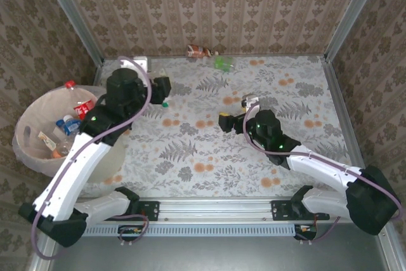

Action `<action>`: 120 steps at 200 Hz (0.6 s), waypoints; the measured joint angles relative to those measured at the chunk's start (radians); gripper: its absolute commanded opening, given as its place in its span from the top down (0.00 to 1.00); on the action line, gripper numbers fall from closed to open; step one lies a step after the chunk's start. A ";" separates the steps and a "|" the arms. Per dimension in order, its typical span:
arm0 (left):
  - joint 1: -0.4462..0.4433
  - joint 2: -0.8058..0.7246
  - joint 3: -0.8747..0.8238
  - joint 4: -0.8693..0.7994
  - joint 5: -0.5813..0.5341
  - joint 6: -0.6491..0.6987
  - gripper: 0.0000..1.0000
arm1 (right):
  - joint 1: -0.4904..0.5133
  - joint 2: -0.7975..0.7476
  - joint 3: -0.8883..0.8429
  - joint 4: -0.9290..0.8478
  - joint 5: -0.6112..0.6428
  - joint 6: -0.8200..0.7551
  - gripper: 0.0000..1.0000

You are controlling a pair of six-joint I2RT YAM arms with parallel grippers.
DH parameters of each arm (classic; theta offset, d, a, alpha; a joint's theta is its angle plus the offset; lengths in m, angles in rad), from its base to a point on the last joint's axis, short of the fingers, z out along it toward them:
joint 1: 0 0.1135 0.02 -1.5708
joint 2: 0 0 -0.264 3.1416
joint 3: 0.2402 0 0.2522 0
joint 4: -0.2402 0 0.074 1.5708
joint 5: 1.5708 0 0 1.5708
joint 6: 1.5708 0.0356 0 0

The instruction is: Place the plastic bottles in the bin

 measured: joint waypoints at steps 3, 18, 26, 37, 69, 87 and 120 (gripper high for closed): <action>0.002 -0.007 0.010 -0.010 -0.012 0.008 0.52 | -0.002 0.004 0.000 0.000 0.003 0.002 0.00; 0.006 -0.031 0.057 -0.056 -0.075 0.040 0.52 | -0.008 0.023 0.002 0.000 0.014 0.012 0.00; 0.006 -0.040 0.076 -0.075 -0.105 0.054 0.52 | -0.010 0.031 0.006 -0.001 0.015 0.015 0.00; 0.006 -0.055 0.103 -0.108 -0.156 0.075 0.52 | -0.013 0.039 0.012 -0.001 0.017 0.016 0.00; 0.011 -0.090 0.155 -0.201 -0.335 0.117 0.52 | -0.019 0.039 0.033 0.000 0.017 0.019 0.00; 0.019 -0.101 0.182 -0.251 -0.457 0.130 0.51 | -0.024 0.040 0.039 0.000 0.018 0.020 0.00; 0.118 -0.103 0.223 -0.345 -0.658 0.169 0.47 | -0.032 0.048 0.039 0.000 0.017 0.024 0.00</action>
